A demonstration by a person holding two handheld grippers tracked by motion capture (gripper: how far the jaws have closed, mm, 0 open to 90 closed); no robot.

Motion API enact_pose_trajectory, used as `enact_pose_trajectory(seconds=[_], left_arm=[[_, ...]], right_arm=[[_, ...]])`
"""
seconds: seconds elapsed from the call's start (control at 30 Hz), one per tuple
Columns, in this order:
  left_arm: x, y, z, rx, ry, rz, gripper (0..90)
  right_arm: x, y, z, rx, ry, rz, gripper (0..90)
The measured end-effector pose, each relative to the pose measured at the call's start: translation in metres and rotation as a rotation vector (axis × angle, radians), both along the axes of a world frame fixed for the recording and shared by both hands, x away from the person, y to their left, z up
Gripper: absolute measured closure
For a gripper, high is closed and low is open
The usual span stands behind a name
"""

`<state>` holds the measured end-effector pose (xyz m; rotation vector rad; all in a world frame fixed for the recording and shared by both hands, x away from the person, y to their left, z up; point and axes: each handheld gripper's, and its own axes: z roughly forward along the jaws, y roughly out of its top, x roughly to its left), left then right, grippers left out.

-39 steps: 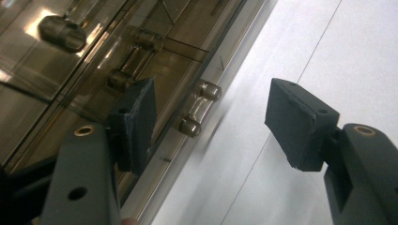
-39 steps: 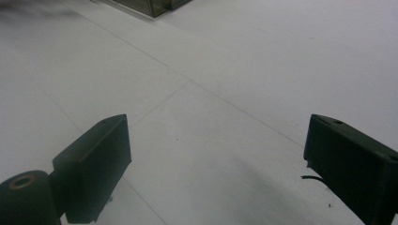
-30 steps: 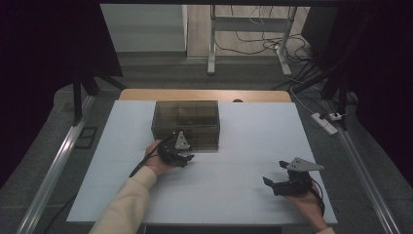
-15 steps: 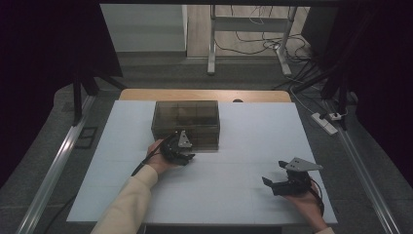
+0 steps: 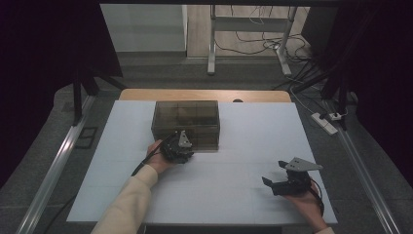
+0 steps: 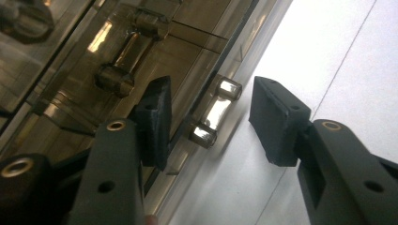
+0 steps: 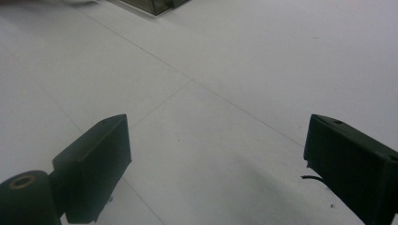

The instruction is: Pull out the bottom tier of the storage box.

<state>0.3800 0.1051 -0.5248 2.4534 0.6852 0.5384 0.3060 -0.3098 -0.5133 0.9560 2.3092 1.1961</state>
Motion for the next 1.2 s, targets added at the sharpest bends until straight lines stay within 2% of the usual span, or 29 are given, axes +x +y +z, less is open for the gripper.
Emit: enact_pose_trajectory(seconds=[0.1,0.37,0.8,1.2], left_arm=[[-0.0002,0.0004,0.0000,0.006,-0.007,0.004,55.1],[-0.0015,0.0010,-0.0003,0.017,-0.006,-0.025,57.8],[-0.0035,0.0036,0.0013,0.021,0.017,-0.089,60.5],[-0.0039,0.0047,0.0023,0.023,0.031,-0.109,61.5]], right_arm=[[-0.0001,0.0000,0.0000,0.001,-0.001,-0.001,7.4],[-0.0007,-0.0006,0.0005,0.003,-0.001,0.003,7.4],[-0.0009,-0.0008,0.0002,0.003,-0.003,0.002,7.4],[-0.0012,-0.0014,0.0006,0.004,-0.003,0.002,7.4]])
